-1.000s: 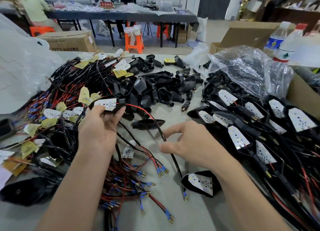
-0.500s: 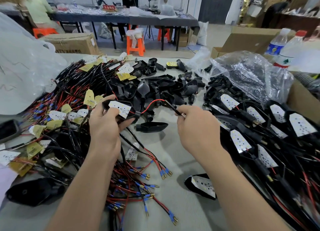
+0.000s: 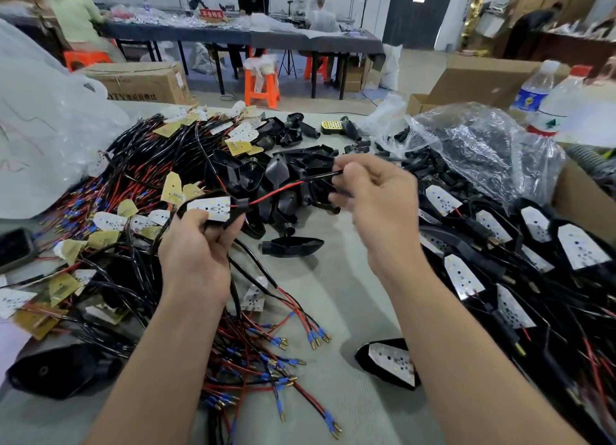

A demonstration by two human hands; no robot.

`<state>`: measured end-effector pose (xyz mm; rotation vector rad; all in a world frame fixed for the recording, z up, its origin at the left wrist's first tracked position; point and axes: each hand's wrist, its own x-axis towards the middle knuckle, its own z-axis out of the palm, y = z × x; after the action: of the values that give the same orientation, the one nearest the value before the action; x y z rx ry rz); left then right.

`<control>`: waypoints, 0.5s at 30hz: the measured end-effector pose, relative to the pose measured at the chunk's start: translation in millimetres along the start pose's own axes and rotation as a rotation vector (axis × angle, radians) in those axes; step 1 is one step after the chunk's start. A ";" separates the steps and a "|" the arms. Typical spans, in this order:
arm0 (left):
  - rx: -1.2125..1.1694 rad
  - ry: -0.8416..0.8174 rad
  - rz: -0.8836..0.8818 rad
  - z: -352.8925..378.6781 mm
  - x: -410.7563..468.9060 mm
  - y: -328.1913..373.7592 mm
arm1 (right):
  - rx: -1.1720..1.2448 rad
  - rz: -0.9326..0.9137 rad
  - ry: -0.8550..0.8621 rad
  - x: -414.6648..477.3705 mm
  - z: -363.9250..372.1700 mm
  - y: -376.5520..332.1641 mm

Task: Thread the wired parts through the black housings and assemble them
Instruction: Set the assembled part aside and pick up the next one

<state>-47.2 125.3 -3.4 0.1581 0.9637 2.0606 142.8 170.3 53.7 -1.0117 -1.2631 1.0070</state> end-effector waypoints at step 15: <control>1.159 -1.244 -0.713 10.2 -71.9 -43.1 | 0.297 0.272 0.085 50.8 -39.5 9.4</control>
<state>30.8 93.8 -10.2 1.2798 0.9841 0.3174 184.2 220.4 55.8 -0.9970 -0.8883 1.3035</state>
